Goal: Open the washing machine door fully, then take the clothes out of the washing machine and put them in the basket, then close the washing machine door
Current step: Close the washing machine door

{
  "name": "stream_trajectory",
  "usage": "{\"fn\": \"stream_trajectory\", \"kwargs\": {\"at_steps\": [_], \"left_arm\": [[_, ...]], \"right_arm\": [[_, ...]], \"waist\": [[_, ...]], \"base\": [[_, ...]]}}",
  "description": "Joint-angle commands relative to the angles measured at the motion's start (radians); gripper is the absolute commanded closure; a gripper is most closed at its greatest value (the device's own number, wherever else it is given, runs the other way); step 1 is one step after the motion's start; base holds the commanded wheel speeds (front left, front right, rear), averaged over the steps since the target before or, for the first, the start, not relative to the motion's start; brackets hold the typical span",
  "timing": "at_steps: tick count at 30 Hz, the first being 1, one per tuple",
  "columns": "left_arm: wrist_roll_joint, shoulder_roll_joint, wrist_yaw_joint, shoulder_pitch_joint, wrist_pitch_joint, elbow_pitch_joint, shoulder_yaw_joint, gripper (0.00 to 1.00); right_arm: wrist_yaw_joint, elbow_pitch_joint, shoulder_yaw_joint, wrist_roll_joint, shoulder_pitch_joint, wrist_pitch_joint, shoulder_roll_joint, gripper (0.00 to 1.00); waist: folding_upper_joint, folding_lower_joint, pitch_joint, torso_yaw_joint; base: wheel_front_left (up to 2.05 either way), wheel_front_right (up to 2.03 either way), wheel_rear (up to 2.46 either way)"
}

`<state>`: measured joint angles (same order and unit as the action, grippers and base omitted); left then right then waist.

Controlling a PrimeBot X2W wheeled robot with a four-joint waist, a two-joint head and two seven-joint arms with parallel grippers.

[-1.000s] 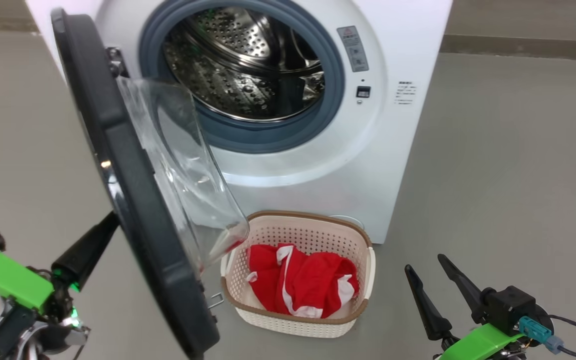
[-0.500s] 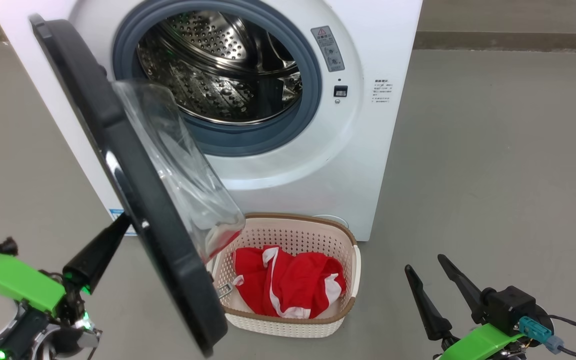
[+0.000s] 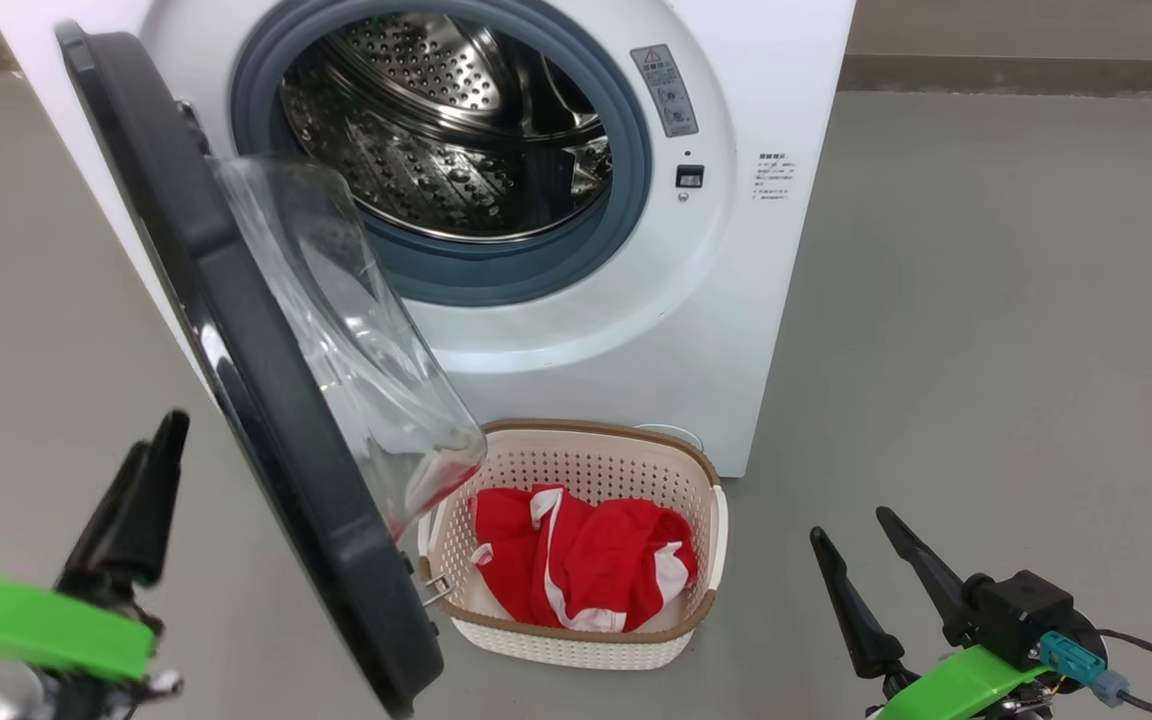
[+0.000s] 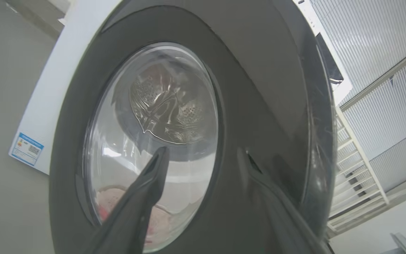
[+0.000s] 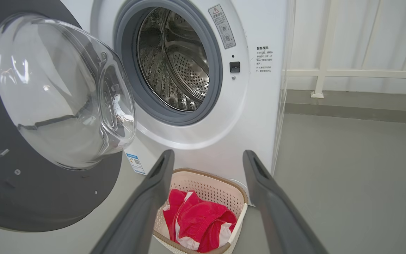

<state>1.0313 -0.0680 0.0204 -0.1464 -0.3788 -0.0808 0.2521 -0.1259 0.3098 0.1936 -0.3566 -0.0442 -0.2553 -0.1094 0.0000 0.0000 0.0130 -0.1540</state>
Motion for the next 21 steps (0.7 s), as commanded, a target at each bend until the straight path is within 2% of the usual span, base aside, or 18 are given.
{"fn": "stream_trajectory", "kwargs": {"at_steps": [1,4,8,13,17,21], "left_arm": [[-0.080,-0.032,0.033,0.012,0.064,-0.006,0.013,0.00],[-0.230,-0.040,0.059,0.039,0.199,0.019,-0.024,0.00],[-0.447,-0.058,0.056,0.076,0.372,0.052,-0.081,0.00],[-0.583,-0.058,0.044,0.108,0.551,0.114,-0.112,0.00],[-0.670,-0.063,0.017,0.130,0.619,0.165,-0.117,0.00],[-0.723,-0.057,-0.003,0.142,0.636,0.182,-0.115,0.00]], "right_arm": [[-0.005,-0.025,0.014,-0.006,-0.028,-0.006,-0.004,0.00],[-0.005,-0.024,0.016,-0.007,-0.029,-0.006,-0.002,0.00],[-0.005,-0.024,0.019,-0.009,-0.030,-0.006,0.001,0.00],[-0.005,-0.021,0.017,-0.014,-0.030,-0.006,0.005,0.00],[-0.005,-0.021,0.013,-0.015,-0.031,-0.006,0.007,0.00],[-0.005,-0.022,0.011,-0.014,-0.031,-0.006,0.009,0.00]], "waist": [[0.0000,0.0000,0.000,-0.002],[0.0000,0.0000,0.002,-0.001],[0.0000,0.0000,0.004,0.003],[0.0000,0.0000,0.005,0.012],[0.0000,0.0000,0.005,0.023],[0.0000,0.0000,0.004,0.028]], "base": [[0.00,0.00,0.00],[0.00,0.00,0.00],[0.00,0.00,0.00],[0.00,0.00,0.00],[0.00,0.00,0.00],[0.00,0.00,0.00]]}}
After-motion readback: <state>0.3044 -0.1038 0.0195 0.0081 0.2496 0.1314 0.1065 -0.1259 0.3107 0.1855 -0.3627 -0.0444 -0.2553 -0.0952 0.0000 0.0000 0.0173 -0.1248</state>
